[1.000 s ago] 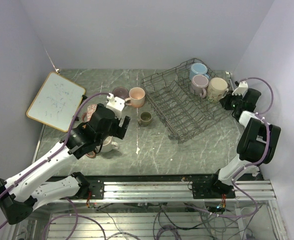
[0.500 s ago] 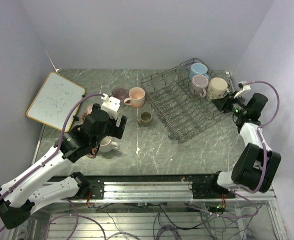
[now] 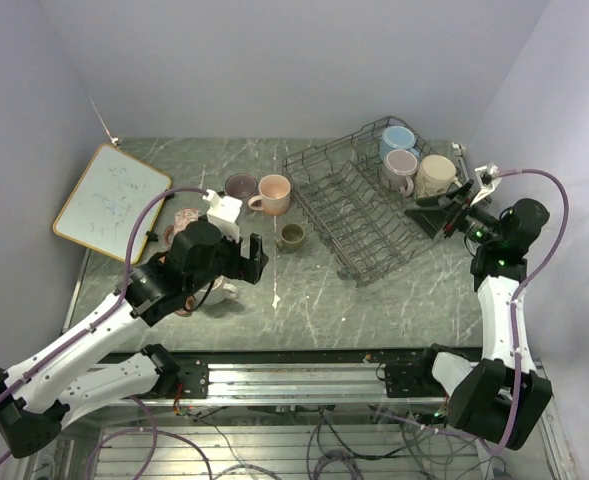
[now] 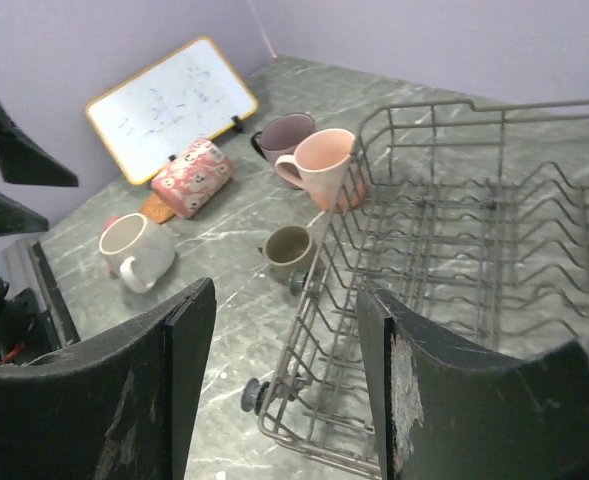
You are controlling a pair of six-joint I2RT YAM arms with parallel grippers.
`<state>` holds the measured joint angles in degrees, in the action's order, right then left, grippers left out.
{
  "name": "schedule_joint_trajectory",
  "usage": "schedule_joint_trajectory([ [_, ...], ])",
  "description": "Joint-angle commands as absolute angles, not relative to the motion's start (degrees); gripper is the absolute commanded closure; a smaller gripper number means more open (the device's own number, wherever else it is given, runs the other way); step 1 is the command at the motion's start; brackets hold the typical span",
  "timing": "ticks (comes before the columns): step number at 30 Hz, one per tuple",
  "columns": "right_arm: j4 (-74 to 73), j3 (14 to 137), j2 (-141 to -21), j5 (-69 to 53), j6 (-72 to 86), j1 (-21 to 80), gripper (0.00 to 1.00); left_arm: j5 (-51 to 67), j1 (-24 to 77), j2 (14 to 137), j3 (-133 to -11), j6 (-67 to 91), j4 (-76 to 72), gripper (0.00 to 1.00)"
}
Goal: Load the cups into the dish rack
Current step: Adjust the cup in the dish rack, then pick up the cup at the center of the board.
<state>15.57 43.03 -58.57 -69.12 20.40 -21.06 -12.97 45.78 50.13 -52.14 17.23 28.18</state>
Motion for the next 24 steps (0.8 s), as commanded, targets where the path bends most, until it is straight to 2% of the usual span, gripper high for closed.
schedule_joint_trajectory([
  [1,24.01,41.18,-56.49,-72.41,30.21,-19.34,0.40,-6.89,45.36,47.55,-48.36,26.10,22.72,0.02],
  [5,29.44,39.72,-55.63,-74.52,35.03,-19.08,0.35,-8.15,45.38,44.69,-44.79,31.30,20.89,0.02],
  [13,21.83,38.46,-54.73,-75.51,28.17,-16.48,0.33,-15.38,45.36,40.22,-37.81,43.56,21.23,0.02],
  [19,17.07,39.86,-55.19,-75.37,25.35,-15.47,0.32,-25.39,45.38,45.82,-42.14,51.77,32.27,0.02],
  [24,14.60,40.10,-55.48,-74.22,22.82,-14.27,0.32,-36.20,45.43,56.97,-49.97,62.44,46.33,0.02],
])
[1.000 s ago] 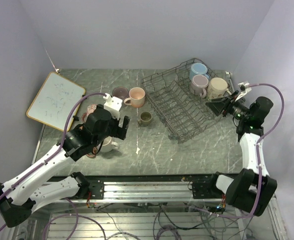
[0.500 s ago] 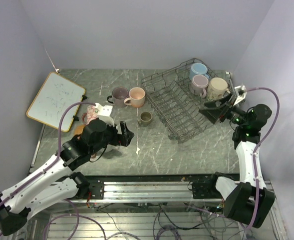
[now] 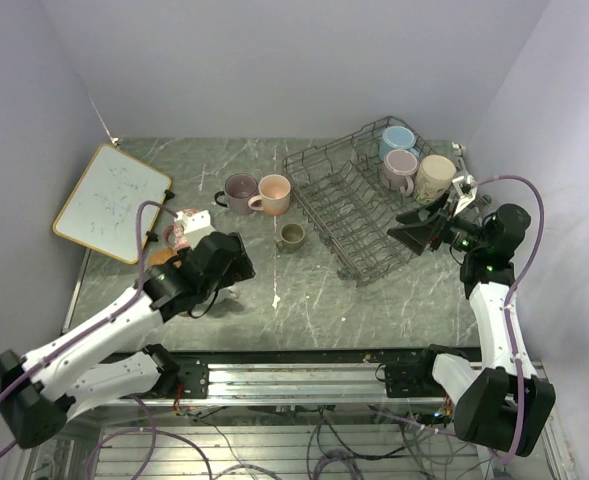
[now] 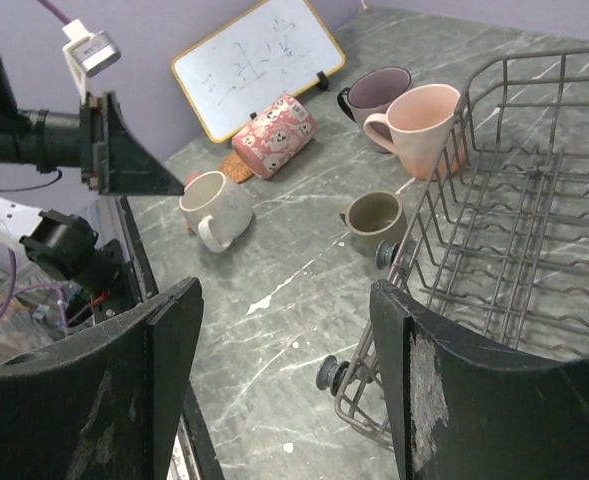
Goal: Load the cups into the dish rack
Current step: Pick up the cup at the center of the board.
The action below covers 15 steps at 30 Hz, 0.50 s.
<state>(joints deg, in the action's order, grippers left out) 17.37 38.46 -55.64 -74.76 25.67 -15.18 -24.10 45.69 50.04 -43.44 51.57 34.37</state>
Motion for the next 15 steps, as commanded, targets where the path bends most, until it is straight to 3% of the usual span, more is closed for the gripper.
schedule_joint_trajectory([
  [1,14.53,40.10,-55.53,-74.06,22.72,-14.18,0.32,-37.47,45.38,59.56,-51.55,64.09,48.85,0.02],
  [8,12.67,40.34,-55.62,-72.88,20.76,-13.62,0.32,-44.87,45.40,73.80,-60.62,72.56,58.57,0.02],
  [15,12.88,39.84,-55.69,-72.42,20.74,-13.62,0.33,-48.32,45.27,79.01,-61.78,79.66,57.23,0.01],
])
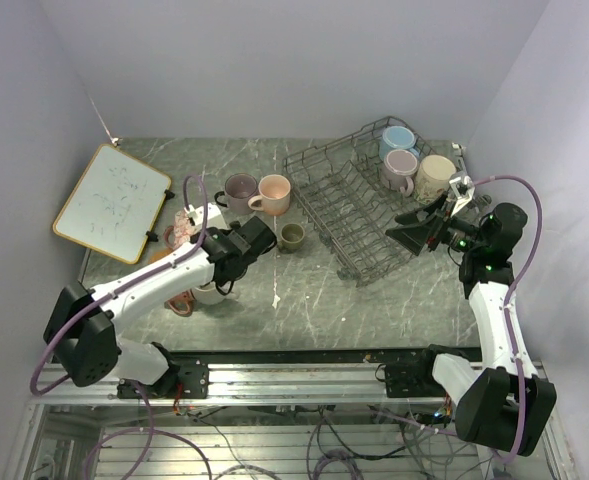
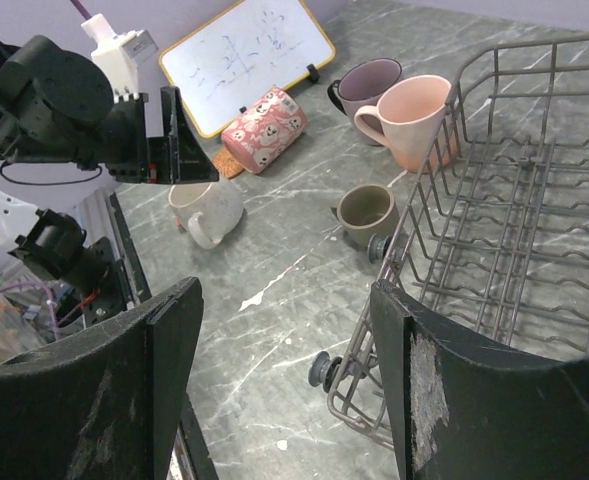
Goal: Load the cups into the dish rack
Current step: Pick up the cup at the center of the board.
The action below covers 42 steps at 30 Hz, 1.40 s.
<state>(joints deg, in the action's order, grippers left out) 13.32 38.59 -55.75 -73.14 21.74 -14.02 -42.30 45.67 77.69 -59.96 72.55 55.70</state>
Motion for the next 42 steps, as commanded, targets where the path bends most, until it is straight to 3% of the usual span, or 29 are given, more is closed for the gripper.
schedule_joint_trajectory([
  [1,12.77,39.89,-55.65,-72.38,20.62,-13.62,0.33,-48.34,45.20,79.50,-61.79,80.71,57.21,0.00],
  [12,11.99,40.09,-55.35,-72.26,20.02,-13.58,0.33,-45.55,41.52,85.28,-61.17,87.44,56.64,0.31],
  [25,11.51,40.21,-55.27,-72.07,19.52,-13.36,0.33,-34.36,34.24,83.59,-56.04,84.02,48.01,0.44],
  [42,10.90,40.43,-55.04,-71.93,19.16,-13.28,0.33,-32.64,31.69,83.16,-56.68,87.85,50.38,0.59],
])
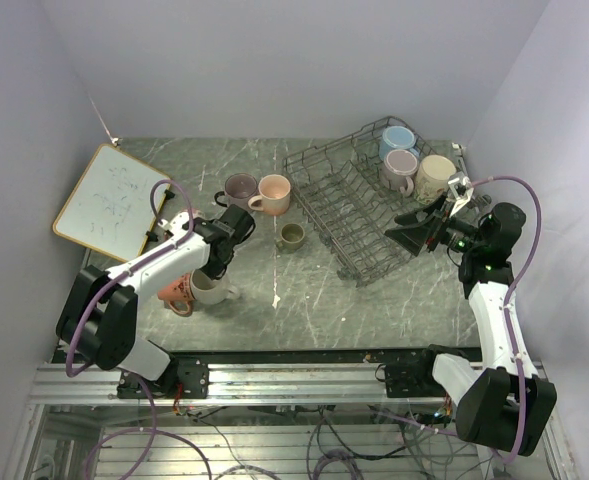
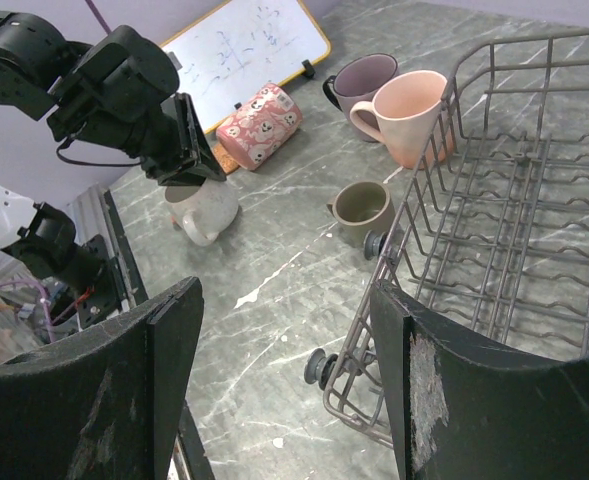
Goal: Load the cups into the dish rack
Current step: Pick up the cup at the center of the board.
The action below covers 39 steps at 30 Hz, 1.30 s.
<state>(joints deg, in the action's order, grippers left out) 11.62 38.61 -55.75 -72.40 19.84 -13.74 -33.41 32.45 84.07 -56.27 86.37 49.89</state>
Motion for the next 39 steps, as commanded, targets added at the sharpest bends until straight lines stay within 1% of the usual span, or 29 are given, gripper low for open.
schedule_joint_trajectory([
  [1,10.90,40.39,-55.02,-71.95,19.16,-13.24,0.33,-32.55,31.60,83.15,-56.61,87.87,50.29,0.59],
  [10,10.96,40.42,-54.98,-71.96,19.14,-13.27,0.33,-29.68,30.76,83.49,-55.51,87.31,48.31,0.65],
  [15,11.40,40.25,-55.02,-71.94,19.56,-13.19,0.33,-28.59,30.67,83.41,-55.18,87.43,47.65,0.75],
  [19,11.34,40.25,-54.96,-71.95,19.49,-13.18,0.33,-27.38,30.67,83.33,-55.65,86.28,47.29,0.87],
  [22,11.49,40.21,-54.95,-71.85,19.55,-13.10,0.33,-26.68,30.67,83.08,-56.23,85.42,47.42,0.92],
  [28,11.69,40.00,-55.04,-71.78,19.66,-12.92,0.33,-24.53,30.67,80.54,-55.94,83.89,46.86,0.93],
  [33,12.12,39.80,-55.20,-71.89,19.87,-12.66,0.33,-22.03,30.69,75.25,-55.21,82.28,45.71,0.93],
  [39,14.46,39.03,-55.21,-72.47,21.64,-12.35,0.33,-15.62,30.65,66.09,-49.90,77.51,35.99,0.93],
])
